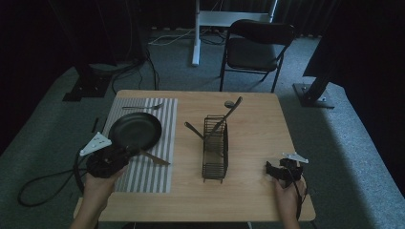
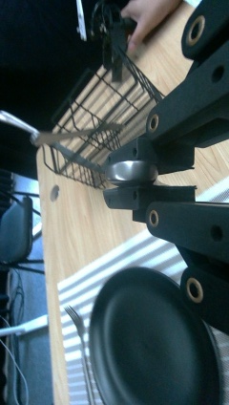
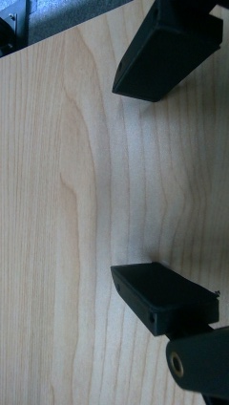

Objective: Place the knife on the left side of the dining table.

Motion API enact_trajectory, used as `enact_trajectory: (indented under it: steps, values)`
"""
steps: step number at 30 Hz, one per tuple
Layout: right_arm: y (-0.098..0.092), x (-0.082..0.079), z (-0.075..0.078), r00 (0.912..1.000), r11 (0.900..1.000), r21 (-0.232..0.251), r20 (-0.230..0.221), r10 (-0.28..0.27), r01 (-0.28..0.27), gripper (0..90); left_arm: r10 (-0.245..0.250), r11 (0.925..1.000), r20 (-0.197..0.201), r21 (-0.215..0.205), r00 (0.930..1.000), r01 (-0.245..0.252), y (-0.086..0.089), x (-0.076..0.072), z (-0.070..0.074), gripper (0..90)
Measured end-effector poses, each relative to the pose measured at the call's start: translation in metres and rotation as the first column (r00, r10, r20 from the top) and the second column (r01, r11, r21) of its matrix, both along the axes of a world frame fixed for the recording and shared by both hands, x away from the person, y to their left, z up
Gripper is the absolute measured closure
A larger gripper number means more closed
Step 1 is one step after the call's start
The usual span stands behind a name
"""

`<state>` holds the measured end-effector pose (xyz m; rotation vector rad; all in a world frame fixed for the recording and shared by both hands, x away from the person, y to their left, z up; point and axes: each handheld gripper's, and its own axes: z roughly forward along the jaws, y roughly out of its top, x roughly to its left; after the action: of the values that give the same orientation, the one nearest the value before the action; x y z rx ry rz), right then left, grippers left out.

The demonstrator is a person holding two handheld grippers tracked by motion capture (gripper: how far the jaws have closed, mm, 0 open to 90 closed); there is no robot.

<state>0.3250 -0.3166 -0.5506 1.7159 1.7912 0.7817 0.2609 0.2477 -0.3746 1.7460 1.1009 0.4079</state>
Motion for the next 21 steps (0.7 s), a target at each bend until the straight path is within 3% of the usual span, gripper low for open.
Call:
enact_trajectory:
  steps: [2, 5, 8, 11, 17, 21]
  values:
    - [0.0, 0.0, 0.0, 1.0, 1.0, 0.0, 0.0, 0.0, 0.0, 12.2, 0.0, 1.0, 0.0, 0.0, 1.0, 0.0, 0.0, 0.0, 0.0, 83.6]
    - [0.0, 0.0, 0.0, 1.0, 1.0, 0.0, 0.0, -0.001, 0.001, 12.2, 0.02, 0.9998, -0.046, -0.006, 0.9987, -0.02, 0.01, 0.003, -0.014, 83.6]
    - [0.0, 0.0, 0.0, 1.0, 1.0, 0.0, 0.0, 0.0, 0.0, 12.2, 0.038, 0.9993, -0.058, -0.002, 0.9976, -0.039, 0.012, 0.003, -0.021, 83.6]
    - [0.0, 0.0, 0.0, 1.0, 1.0, 0.001, 0.0, -0.001, 0.001, 12.2, 0.041, 0.9992, -0.063, 0.004, 0.9972, -0.041, 0.012, 0.002, -0.024, 83.6]
    - [0.0, 0.0, 0.0, 1.0, 1.0, 0.0, 0.0, 0.0, 0.0, 12.2, 0.045, 0.9986, -0.08, -0.023, 0.9958, -0.047, 0.017, 0.003, -0.028, 83.5]
    - [0.0, 0.0, 0.0, 1.0, 1.0, 0.0, 0.0, 0.0, 0.0, 12.2, 0.07, 0.9969, -0.093, -0.03, 0.9932, -0.073, 0.023, 0.006, -0.031, 82.2]
